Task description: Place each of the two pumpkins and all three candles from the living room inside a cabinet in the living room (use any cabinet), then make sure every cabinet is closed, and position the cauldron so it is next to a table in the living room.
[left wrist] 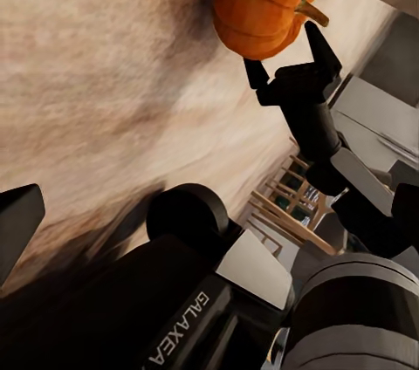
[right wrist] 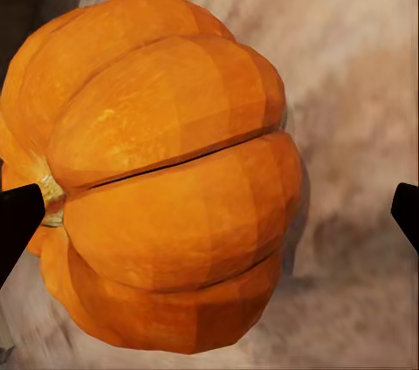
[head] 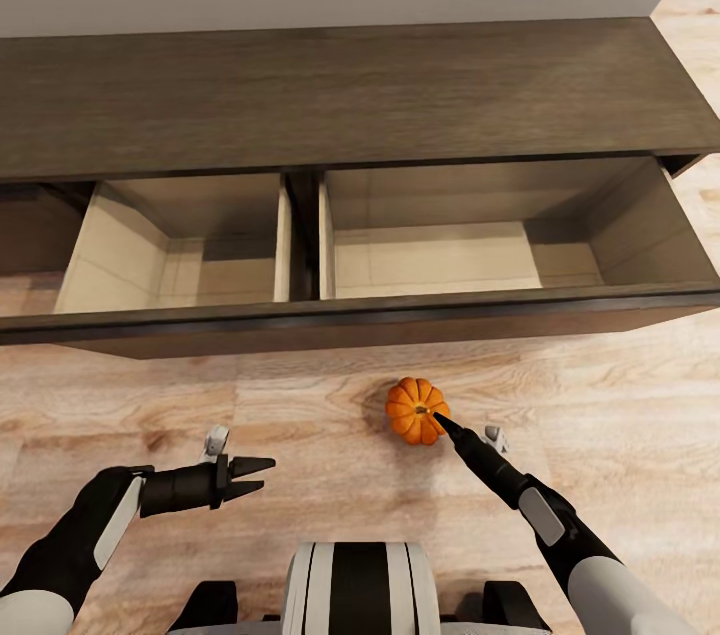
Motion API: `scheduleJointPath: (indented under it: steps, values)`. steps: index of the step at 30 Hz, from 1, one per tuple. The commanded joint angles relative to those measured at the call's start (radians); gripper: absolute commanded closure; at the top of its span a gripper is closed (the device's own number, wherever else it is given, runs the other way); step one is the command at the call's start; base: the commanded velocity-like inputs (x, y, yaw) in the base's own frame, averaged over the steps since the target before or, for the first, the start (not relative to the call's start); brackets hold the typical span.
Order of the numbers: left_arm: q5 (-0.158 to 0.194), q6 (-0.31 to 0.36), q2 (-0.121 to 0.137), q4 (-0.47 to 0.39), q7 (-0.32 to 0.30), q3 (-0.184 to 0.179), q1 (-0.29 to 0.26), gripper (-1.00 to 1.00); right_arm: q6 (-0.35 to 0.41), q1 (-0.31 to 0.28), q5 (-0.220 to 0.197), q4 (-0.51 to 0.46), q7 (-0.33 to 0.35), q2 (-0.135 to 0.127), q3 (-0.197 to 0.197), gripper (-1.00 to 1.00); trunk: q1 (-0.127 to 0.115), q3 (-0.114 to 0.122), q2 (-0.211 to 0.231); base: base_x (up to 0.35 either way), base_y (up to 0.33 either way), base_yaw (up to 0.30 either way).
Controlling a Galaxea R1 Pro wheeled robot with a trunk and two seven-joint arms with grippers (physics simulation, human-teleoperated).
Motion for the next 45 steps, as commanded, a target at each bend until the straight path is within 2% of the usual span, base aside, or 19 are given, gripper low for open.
scheduleJointPath:
  steps: [1,25,31,32,45]
  values:
    - [0.000,0.005,0.000,0.000,-0.003,0.001,0.000,-1.00,0.010,0.000,-0.008,0.000,0.003,0.001,-0.003,-1.00,0.000,0.000,0.000,0.000,0.000,0.000]
    - [0.001,0.005,0.000,0.000,0.003,-0.001,0.000,-1.00,0.011,-0.001,-0.008,0.000,-0.003,0.002,-0.003,-1.00,0.000,0.000,0.000,0.030,0.021,0.000]
    - [0.001,0.005,-0.004,0.000,0.002,-0.001,0.000,-1.00,0.014,-0.002,-0.009,0.002,-0.050,0.003,-0.004,-1.00,0.000,0.000,0.000,0.003,0.002,0.000]
    - [0.001,0.005,-0.004,0.000,0.002,-0.001,0.000,-1.00,0.014,-0.002,-0.009,0.002,-0.051,0.003,-0.004,1.00,0.000,0.000,0.000,0.000,0.000,0.000]
    - [0.001,0.005,-0.005,0.000,-0.001,-0.001,0.000,-1.00,0.017,-0.002,-0.009,0.002,-0.055,0.003,-0.004,1.00,0.000,0.000,0.000,0.000,0.000,0.000]
